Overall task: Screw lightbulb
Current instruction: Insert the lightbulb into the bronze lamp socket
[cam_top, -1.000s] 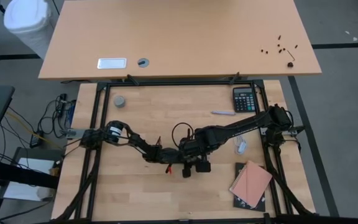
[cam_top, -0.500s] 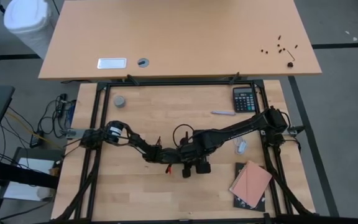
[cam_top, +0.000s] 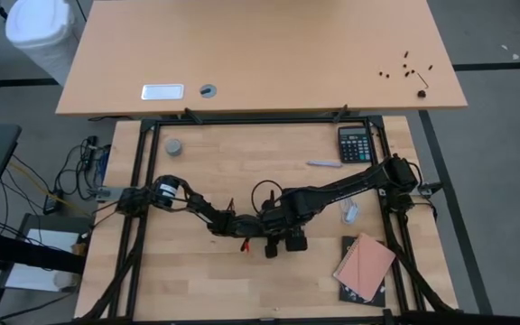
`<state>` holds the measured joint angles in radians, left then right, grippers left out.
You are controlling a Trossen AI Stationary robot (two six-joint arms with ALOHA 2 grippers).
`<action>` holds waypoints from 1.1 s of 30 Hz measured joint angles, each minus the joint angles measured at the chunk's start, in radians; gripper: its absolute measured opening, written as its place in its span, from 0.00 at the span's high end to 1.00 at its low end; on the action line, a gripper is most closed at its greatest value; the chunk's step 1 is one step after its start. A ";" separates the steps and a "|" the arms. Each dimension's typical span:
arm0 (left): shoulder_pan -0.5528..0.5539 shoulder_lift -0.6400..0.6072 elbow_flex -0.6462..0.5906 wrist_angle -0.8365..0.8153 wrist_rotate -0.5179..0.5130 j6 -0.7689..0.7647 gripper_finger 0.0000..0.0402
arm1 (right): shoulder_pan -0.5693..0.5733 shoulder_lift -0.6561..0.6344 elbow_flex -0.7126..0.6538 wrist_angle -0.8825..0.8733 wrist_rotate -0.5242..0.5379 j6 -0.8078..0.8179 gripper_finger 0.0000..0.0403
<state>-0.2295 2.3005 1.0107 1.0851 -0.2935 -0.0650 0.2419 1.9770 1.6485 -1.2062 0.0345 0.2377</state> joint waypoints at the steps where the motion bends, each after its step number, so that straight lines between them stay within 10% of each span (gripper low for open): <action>1: 0.000 0.000 0.000 0.000 0.000 0.000 0.52 | -0.002 0.000 0.000 -0.002 -0.005 0.016 0.38; 33: 0.000 0.000 0.000 -0.001 -0.003 -0.048 0.52 | -0.015 0.000 -0.001 0.024 0.052 0.763 0.35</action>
<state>-0.2295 2.3001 1.0103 1.0843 -0.2966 -0.1130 0.2266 1.9770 1.6478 -1.1823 0.0864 1.0004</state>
